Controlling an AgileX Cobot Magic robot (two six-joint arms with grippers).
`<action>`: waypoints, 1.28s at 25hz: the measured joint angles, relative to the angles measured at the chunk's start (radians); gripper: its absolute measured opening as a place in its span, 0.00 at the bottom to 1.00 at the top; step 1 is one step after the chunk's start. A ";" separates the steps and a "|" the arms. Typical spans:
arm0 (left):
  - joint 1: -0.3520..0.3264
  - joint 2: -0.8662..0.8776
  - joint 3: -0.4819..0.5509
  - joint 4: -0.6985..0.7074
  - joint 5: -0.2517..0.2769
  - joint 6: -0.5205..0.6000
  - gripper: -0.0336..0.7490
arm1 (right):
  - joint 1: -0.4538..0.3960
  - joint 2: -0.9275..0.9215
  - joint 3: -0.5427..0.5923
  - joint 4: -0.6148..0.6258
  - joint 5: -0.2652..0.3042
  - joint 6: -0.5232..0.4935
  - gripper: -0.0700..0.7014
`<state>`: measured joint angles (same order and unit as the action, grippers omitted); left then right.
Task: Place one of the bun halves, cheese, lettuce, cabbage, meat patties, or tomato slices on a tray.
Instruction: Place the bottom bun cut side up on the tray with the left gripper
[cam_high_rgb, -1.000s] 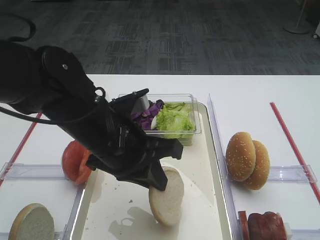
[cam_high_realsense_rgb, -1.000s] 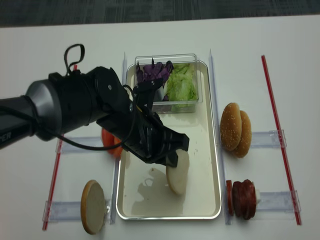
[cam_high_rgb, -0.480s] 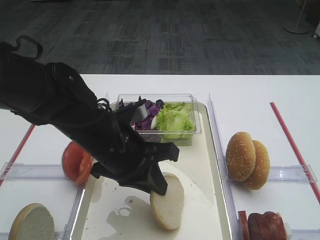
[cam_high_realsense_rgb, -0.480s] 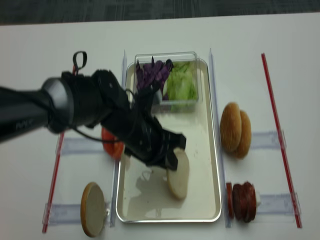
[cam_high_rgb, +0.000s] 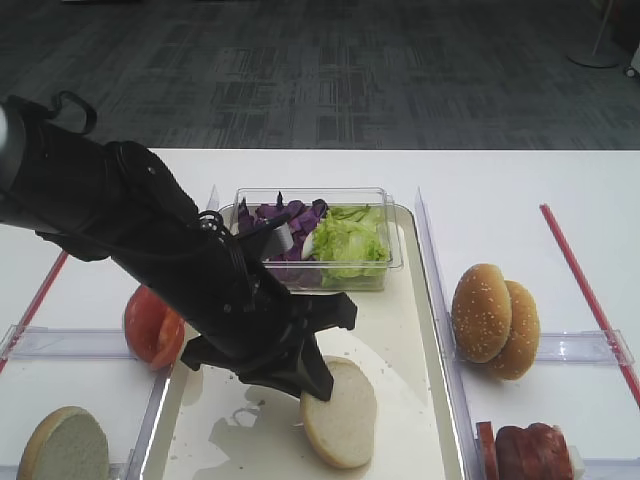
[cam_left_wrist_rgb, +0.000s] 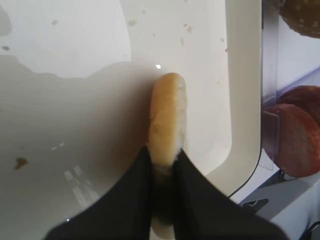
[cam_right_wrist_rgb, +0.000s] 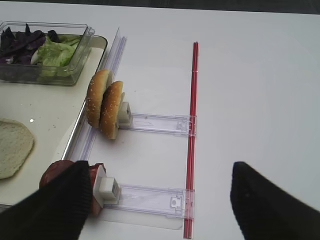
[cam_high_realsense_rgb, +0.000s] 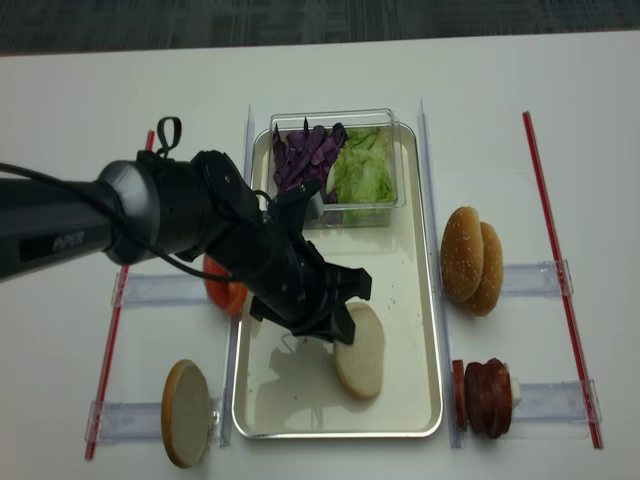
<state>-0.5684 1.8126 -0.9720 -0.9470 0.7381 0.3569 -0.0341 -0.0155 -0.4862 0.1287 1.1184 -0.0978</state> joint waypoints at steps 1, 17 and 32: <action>0.000 0.002 0.000 0.000 0.000 0.000 0.11 | 0.000 0.000 0.000 0.000 0.000 0.000 0.85; 0.004 0.002 0.000 0.037 0.000 -0.021 0.12 | 0.000 0.000 0.000 0.000 0.000 0.000 0.85; 0.012 0.008 0.000 0.094 -0.028 -0.021 0.31 | 0.000 0.000 0.000 0.000 0.000 0.000 0.85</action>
<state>-0.5566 1.8206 -0.9720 -0.8526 0.7099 0.3357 -0.0341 -0.0155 -0.4862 0.1287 1.1184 -0.0978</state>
